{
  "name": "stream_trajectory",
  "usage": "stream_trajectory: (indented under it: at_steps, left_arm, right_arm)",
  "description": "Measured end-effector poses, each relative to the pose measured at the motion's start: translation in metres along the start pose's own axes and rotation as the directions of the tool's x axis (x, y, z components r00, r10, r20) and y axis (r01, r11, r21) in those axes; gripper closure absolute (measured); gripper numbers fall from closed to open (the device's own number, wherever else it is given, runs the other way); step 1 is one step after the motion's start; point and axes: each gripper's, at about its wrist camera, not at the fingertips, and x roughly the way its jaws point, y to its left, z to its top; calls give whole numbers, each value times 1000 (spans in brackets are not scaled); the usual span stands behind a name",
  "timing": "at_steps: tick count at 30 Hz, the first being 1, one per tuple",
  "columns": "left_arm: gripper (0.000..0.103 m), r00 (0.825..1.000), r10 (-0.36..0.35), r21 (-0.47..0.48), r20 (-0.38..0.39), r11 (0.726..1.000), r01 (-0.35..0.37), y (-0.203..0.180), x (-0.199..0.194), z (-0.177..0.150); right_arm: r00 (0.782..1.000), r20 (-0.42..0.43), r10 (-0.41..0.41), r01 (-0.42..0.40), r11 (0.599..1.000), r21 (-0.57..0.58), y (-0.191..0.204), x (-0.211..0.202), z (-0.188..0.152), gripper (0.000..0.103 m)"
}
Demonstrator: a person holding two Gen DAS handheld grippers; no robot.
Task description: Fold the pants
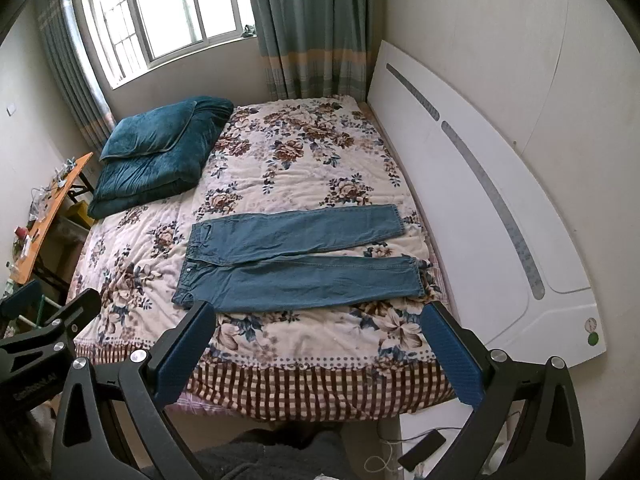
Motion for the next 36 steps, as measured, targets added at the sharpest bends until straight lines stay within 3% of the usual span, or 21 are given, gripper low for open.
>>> stream_trajectory:
  at_steps: [10,16,19,22,28,32,36]
  left_arm:
    - [0,998,69,-37,11,997,-68,-15,37,7]
    - [0,994,110,-57,-5,992,-110,-8,89,25]
    - [0,991,134,-60,-29,989,-135,2,141,45]
    - [0,986,159,-42,-59,986,-161,10,196,65]
    - [0,967,194,41,-168,981,-190,36,356,106]
    - [0,946,205,99,-251,978,-186,53,456,126]
    - [0,932,199,183,-305,972,-147,59,543,141]
  right_arm:
    - [1000,-19,9,-8,1000,8,-7,23,2,0]
    - [999,-36,24,-23,999,33,-12,82,12,0]
    - [999,-39,33,-31,998,47,-12,124,28,0]
    - [998,-55,19,-16,999,47,-7,183,52,0]
    - [979,-202,-9,13,1000,17,17,347,106,0]
    - [953,-298,-46,44,999,-12,37,466,135,0]
    - [920,-390,-31,-8,995,-98,67,583,164,0]
